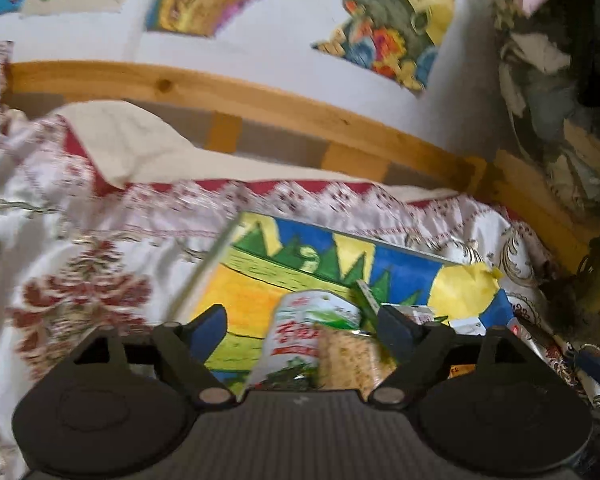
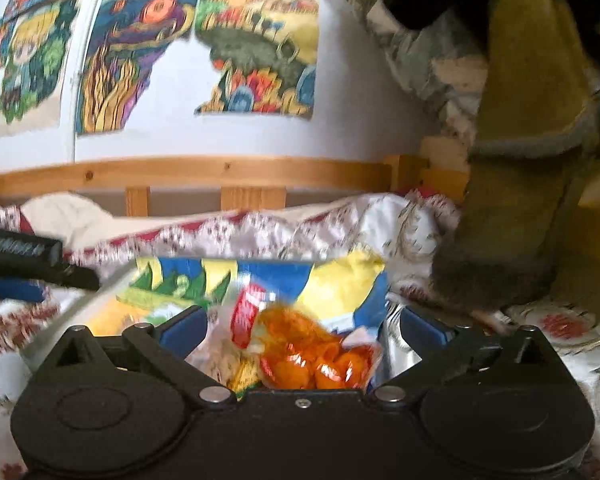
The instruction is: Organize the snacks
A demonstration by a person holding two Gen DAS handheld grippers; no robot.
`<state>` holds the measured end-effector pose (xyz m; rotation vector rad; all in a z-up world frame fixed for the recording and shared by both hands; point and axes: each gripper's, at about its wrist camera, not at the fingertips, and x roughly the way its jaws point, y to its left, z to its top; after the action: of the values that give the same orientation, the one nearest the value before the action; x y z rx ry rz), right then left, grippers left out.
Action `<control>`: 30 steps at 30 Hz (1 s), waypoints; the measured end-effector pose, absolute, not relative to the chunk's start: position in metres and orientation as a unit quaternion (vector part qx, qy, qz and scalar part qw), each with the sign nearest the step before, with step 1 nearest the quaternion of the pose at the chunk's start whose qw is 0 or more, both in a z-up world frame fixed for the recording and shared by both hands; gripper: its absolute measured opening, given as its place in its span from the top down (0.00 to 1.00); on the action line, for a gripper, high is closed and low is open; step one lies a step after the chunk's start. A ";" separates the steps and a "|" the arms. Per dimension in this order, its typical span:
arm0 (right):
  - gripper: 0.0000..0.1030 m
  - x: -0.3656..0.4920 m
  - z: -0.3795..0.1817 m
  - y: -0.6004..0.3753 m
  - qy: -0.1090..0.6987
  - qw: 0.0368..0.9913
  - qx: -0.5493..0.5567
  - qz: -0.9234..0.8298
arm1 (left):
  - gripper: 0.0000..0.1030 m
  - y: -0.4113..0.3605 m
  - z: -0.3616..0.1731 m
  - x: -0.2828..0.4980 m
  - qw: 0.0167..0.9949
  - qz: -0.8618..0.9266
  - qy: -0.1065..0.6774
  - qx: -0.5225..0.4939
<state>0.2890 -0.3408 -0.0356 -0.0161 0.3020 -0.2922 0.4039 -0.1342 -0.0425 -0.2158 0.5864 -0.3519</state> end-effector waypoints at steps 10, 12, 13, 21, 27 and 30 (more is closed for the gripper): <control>0.01 0.226 0.017 -0.311 0.103 0.986 -0.008 -0.135 | 0.01 -0.092 -0.008 0.332 0.955 -0.137 0.243 -0.102; 0.01 0.213 0.025 -0.303 0.096 0.986 -0.006 -0.133 | 0.01 -0.087 -0.003 0.314 0.957 -0.136 0.235 -0.097; 0.01 0.205 0.029 -0.298 0.089 0.988 -0.003 -0.129 | 0.01 -0.086 -0.001 0.304 0.959 -0.134 0.232 -0.093; 0.01 0.139 0.050 -0.274 0.048 0.992 0.004 -0.115 | 0.01 -0.057 0.014 0.234 0.969 -0.104 0.203 -0.098; 0.01 0.104 0.054 -0.259 0.056 0.991 0.016 -0.117 | 0.01 -0.036 0.015 0.195 0.972 -0.092 0.198 -0.084; 0.01 0.087 0.051 -0.250 0.063 0.991 0.016 -0.118 | 0.01 -0.029 0.011 0.179 0.972 -0.098 0.205 -0.067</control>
<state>0.0870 -0.2500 0.0512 0.0323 0.1269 -0.2368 0.1789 -0.0287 0.0115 -0.1361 0.4133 -0.1977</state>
